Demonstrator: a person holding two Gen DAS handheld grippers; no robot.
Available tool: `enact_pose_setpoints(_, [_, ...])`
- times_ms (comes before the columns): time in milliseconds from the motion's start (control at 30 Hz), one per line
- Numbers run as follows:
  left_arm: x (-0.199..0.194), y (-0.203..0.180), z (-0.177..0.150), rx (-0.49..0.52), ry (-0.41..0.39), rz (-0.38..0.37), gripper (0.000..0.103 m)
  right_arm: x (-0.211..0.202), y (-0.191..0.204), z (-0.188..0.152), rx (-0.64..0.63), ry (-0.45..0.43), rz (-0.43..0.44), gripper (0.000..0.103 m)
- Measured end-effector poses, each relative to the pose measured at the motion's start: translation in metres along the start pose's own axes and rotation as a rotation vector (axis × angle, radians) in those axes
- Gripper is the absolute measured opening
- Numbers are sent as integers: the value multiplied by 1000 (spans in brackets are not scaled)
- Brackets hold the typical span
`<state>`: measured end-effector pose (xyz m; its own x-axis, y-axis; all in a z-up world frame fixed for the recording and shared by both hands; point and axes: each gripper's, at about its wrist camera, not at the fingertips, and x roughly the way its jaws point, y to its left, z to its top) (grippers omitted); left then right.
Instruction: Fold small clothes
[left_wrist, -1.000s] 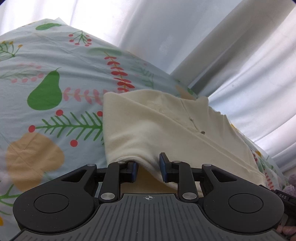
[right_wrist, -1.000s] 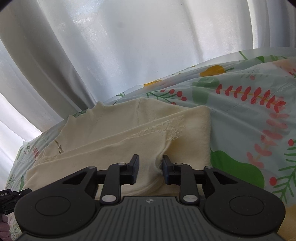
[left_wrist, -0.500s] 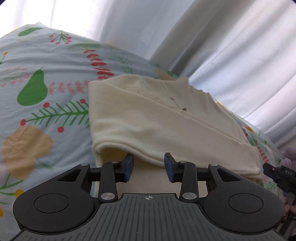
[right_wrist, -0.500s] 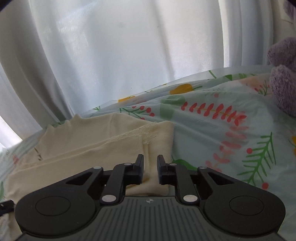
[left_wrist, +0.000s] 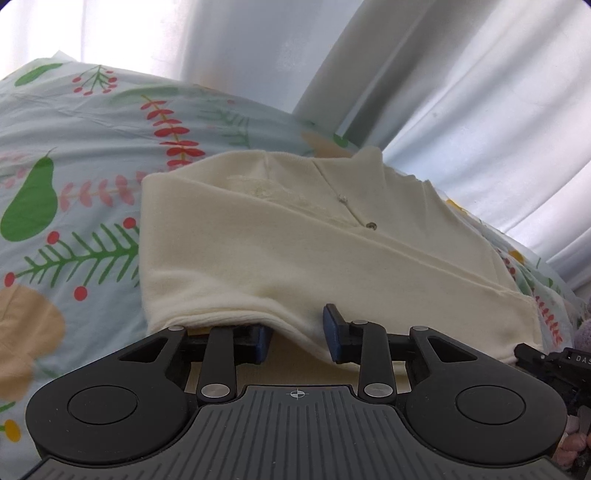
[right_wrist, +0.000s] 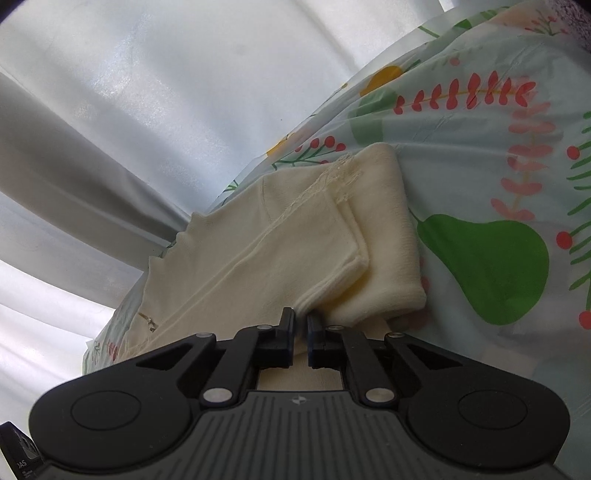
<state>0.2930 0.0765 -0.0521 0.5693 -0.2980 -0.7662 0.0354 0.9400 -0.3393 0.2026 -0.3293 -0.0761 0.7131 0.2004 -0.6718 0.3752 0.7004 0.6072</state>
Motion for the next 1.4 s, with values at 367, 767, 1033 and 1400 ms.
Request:
enact_pose_setpoints(367, [-21, -3, -13, 117, -29, -14, 34, -9, 14, -1, -147, -29, -50, 10])
enact_pose_setpoints(767, [-43, -11, 19, 179, -133, 72, 45, -9, 28, 25, -336, -103, -165, 38])
enact_pose_setpoints(1033, [7, 6, 21, 188, -68, 191, 26, 20, 35, 23, -489, -63, -234, 6])
enact_pose_setpoints(1400, [2, -1, 24, 225, -116, 257, 37, 19, 39, 29, -543, -91, -291, 15])
